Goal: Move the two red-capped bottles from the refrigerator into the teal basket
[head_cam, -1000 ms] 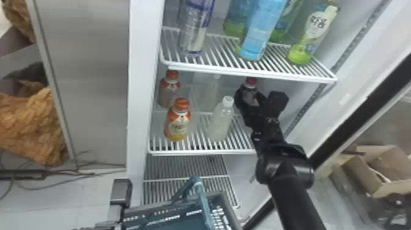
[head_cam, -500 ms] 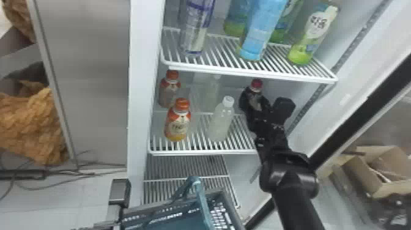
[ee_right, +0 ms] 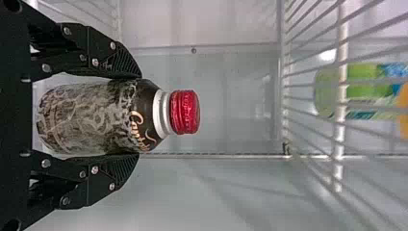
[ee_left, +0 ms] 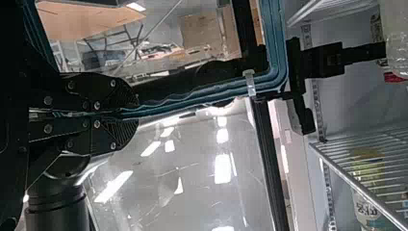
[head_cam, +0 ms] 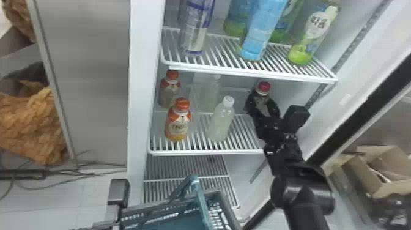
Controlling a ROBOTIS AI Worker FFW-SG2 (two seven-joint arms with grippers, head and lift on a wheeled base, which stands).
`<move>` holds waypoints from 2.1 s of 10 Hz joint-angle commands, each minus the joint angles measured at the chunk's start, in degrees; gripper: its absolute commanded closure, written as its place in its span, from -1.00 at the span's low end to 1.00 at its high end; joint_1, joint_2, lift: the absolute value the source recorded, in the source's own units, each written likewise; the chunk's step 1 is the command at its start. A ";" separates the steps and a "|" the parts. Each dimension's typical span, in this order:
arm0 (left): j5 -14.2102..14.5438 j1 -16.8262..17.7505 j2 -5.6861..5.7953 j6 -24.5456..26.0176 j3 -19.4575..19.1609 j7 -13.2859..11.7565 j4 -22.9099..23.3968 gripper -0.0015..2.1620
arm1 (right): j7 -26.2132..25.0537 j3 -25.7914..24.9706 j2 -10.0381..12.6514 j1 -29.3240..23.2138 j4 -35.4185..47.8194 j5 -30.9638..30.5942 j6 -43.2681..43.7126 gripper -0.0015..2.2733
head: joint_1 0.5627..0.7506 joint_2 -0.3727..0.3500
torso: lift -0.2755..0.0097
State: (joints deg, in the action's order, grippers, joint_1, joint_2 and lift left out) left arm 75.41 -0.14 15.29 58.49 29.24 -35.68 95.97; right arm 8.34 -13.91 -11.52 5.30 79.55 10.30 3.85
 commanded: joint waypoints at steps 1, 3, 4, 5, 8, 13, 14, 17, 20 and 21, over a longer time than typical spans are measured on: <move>0.12 0.00 0.00 0.00 0.01 0.00 0.00 0.02 | 0.45 -0.94 0.18 -3.32 4.47 0.67 -0.89 -0.44 | 0.41 -0.94 | -0.67; 0.12 -0.14 0.00 0.00 0.01 0.00 0.14 0.02 | 1.42 -1.29 0.53 -8.39 10.66 3.53 -2.72 -0.44 | 0.41 -0.94 | -0.67; 0.12 -0.14 0.00 0.00 -0.11 0.00 0.00 0.02 | 1.77 -1.29 0.53 -10.64 13.47 4.33 -3.28 -0.44 | 0.41 -0.94 | -0.67; 0.12 -0.28 0.00 0.14 -0.11 0.00 0.00 0.02 | 2.03 -1.29 0.71 -13.03 16.28 6.04 -3.56 -0.44 | 0.41 -0.94 | -0.67; 0.12 -0.28 0.00 0.14 0.01 0.00 0.00 0.02 | 2.74 -5.06 2.29 -20.62 25.28 5.92 -4.97 -0.44 | 0.41 -0.94 | -0.67; 0.12 -0.28 0.00 0.28 -0.22 -0.09 0.00 0.02 | 4.32 -6.66 4.05 -32.72 39.63 9.24 -8.62 -0.44 | 0.41 -0.94 | -0.67; 0.12 -0.28 0.00 0.28 -0.34 -0.09 0.14 0.02 | 4.58 -6.66 4.49 -34.54 41.46 9.01 -9.05 -0.44 | 0.41 -0.94 | -0.67; 0.12 -0.28 0.09 0.42 -0.45 -0.18 0.14 0.02 | 6.78 -9.63 6.51 -39.75 47.50 9.12 -11.72 -0.45 | 0.41 -0.94 | -0.67; 0.00 -0.28 0.00 0.42 -0.45 -0.27 0.14 0.02 | 8.01 -10.66 8.09 -45.23 52.71 10.95 -15.80 -0.45 | 0.41 -0.94 | -0.67; 0.00 -0.28 0.00 0.42 -0.45 -0.27 0.00 0.02 | 8.63 -10.54 8.44 -46.50 53.97 10.84 -17.20 -0.45 | 0.41 -0.94 | -0.67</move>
State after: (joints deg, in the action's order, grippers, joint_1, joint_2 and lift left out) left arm 75.42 -0.45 15.30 58.92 28.77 -35.95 96.07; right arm 16.87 -24.50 -3.32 -40.27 132.70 21.06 -12.38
